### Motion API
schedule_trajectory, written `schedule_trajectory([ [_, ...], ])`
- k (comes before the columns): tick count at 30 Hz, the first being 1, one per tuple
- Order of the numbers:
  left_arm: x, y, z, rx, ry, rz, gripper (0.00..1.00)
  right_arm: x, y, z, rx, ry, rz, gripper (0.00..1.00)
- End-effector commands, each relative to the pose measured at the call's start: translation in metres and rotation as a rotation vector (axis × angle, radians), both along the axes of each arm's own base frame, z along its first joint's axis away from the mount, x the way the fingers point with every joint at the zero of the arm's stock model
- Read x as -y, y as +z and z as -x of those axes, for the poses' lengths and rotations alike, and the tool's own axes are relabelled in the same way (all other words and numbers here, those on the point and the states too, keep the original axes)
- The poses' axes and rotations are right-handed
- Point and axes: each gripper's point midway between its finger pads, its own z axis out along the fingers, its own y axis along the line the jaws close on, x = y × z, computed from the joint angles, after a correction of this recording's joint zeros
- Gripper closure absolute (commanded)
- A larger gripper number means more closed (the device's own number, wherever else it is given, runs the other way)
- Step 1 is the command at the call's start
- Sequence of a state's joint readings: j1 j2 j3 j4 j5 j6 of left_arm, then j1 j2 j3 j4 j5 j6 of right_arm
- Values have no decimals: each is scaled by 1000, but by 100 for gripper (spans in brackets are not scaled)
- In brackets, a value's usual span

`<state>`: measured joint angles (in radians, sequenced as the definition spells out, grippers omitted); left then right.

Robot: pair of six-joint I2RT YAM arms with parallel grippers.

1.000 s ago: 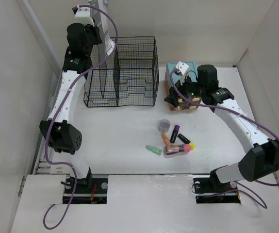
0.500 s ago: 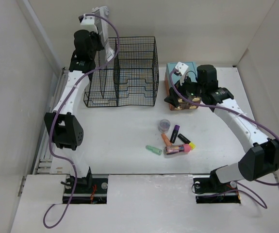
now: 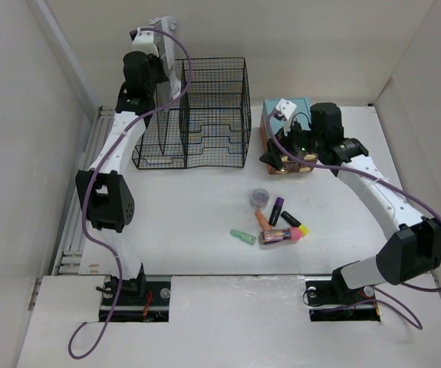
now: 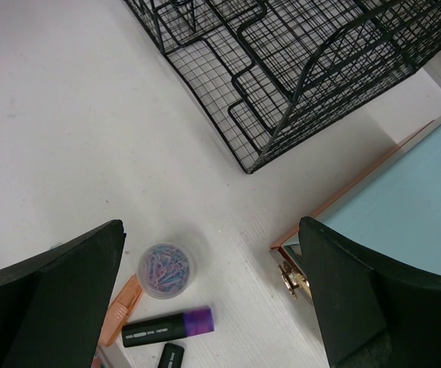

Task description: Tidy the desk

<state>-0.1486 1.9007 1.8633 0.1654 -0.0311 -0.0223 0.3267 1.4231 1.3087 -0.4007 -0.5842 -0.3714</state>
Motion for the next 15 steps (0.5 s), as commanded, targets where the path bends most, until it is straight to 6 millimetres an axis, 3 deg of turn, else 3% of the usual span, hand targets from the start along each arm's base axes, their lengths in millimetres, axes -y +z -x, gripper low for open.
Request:
schedule_trajectory([
  [1, -3, 85, 9, 282, -3, 58, 100, -1, 3, -3, 22, 25, -3, 0],
  [3, -4, 71, 4, 264, 8, 57, 100, -3, 3, -2, 21, 33, -7, 0],
  [15, -2, 59, -13, 264, 8, 57, 100, -2, -2, -2, 17, 40, 8, 0],
])
